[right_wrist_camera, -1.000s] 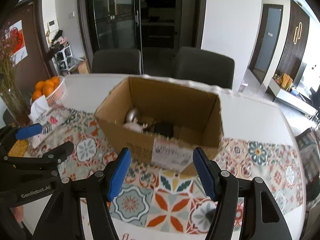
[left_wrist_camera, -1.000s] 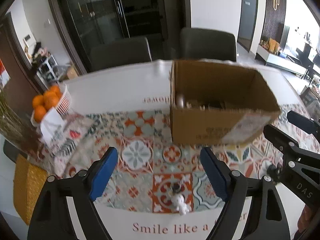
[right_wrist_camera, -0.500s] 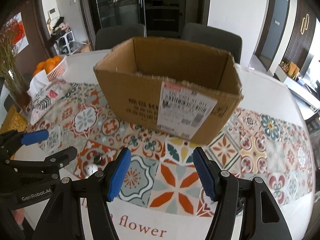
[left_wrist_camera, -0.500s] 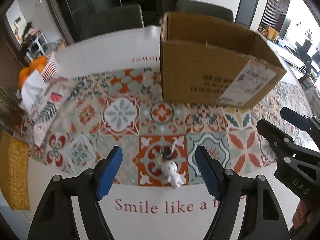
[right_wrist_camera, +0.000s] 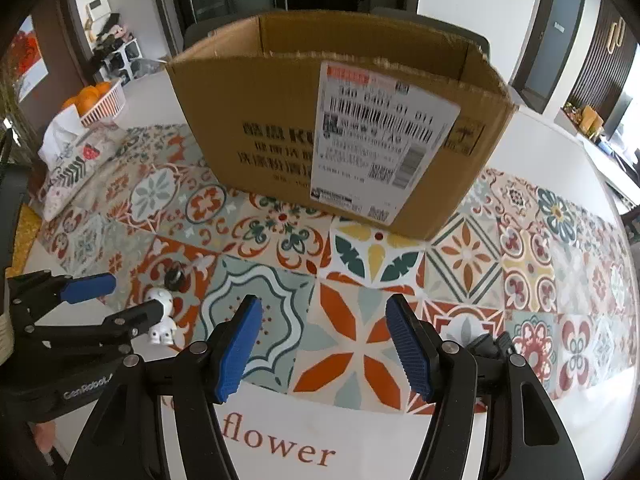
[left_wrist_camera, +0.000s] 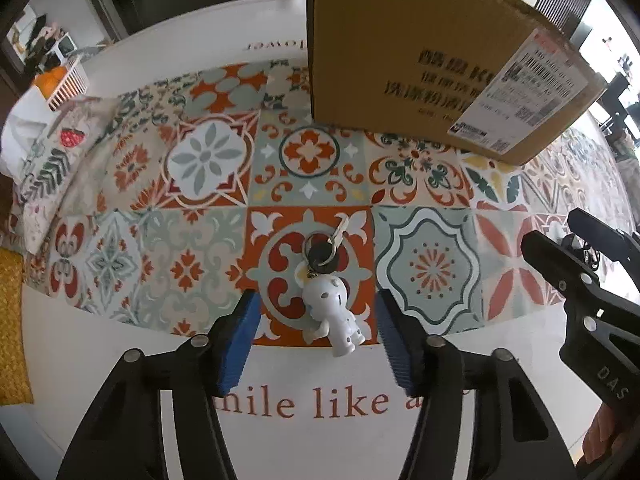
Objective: Organize rigid objects
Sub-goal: 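Move both tools back toward the white figurine and black mount, then close the left tool on the white figurine while the right tool grasps the black mount, then carry the figurine and black mount over the box with both tools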
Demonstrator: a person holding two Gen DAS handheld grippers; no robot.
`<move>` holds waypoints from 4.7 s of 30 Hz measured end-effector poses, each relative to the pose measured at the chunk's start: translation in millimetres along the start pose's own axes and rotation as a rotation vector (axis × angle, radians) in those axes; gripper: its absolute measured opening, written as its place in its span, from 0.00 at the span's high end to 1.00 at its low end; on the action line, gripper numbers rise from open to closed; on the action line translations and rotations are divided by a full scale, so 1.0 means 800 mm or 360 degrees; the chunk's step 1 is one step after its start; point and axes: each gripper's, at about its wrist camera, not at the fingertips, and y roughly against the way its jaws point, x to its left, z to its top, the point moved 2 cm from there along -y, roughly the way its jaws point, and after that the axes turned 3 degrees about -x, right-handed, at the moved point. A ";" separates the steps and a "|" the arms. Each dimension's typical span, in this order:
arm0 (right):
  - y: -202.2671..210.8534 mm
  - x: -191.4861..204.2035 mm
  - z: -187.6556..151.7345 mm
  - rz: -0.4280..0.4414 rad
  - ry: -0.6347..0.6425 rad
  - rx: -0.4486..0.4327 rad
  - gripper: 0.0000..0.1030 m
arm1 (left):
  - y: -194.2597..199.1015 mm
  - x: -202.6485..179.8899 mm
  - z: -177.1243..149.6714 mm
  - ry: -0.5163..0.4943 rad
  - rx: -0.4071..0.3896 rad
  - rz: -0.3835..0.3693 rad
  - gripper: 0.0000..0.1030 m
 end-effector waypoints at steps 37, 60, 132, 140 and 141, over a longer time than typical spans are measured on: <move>0.018 -0.032 -0.019 0.0104 -0.0097 -0.0068 0.37 | 0.038 -0.044 -0.004 -0.0082 -0.0311 -0.0231 0.73; 0.043 -0.156 -0.050 0.0023 -0.0213 -0.0105 0.34 | 0.055 -0.177 -0.009 -0.0297 -0.0384 -0.0337 0.73; 0.130 -0.082 0.092 0.0148 -0.0125 -0.0518 0.71 | 0.203 -0.082 0.087 -0.0173 -0.0848 -0.0238 0.73; 0.139 -0.074 0.131 0.0162 -0.0100 -0.0581 0.71 | 0.225 -0.073 0.121 -0.0160 -0.0934 -0.0233 0.73; 0.140 -0.074 0.135 0.0163 -0.0097 -0.0587 0.71 | 0.227 -0.073 0.128 -0.0164 -0.0942 -0.0232 0.73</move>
